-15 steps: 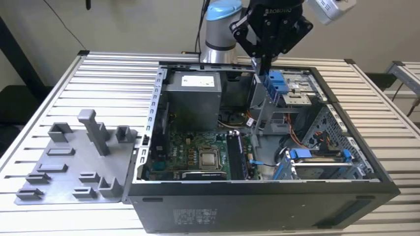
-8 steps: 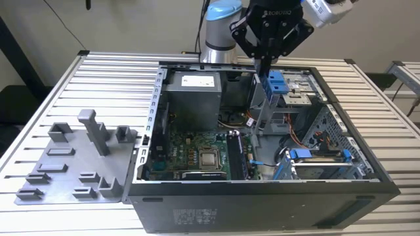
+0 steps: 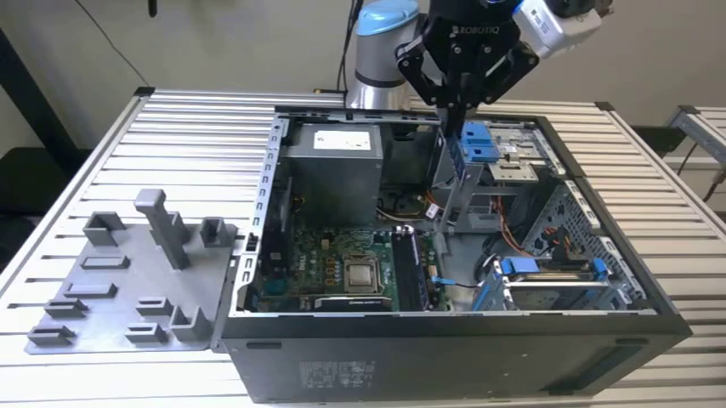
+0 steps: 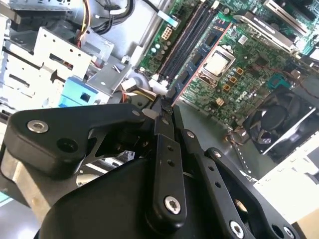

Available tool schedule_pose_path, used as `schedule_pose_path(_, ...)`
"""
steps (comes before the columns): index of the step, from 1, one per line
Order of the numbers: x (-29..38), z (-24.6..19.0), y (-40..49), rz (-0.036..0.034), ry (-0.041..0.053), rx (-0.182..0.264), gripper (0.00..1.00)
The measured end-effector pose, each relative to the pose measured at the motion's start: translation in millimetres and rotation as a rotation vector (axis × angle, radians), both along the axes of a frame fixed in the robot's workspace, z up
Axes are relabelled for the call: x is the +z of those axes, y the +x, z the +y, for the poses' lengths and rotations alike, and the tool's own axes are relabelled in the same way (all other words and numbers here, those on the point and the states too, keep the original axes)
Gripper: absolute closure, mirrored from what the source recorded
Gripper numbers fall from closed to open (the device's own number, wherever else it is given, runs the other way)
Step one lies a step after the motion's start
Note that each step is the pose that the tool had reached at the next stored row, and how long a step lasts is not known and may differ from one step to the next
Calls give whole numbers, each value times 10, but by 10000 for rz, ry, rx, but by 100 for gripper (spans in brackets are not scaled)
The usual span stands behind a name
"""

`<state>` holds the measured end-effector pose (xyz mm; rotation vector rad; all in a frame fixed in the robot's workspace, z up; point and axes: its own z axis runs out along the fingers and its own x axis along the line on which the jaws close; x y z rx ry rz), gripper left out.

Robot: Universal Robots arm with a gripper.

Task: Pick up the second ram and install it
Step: 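Insert the second ram into the second slot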

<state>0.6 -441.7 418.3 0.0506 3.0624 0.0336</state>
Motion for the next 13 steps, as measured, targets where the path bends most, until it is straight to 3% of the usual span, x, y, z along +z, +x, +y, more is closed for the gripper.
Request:
schedule_pose_path(3,-13,0,0,225,-29,-1,86)
schedule_pose_path(4,-18,0,0,265,-39,0,86)
schedule_pose_path(13,-46,-1,0,287,-8,-55,86)
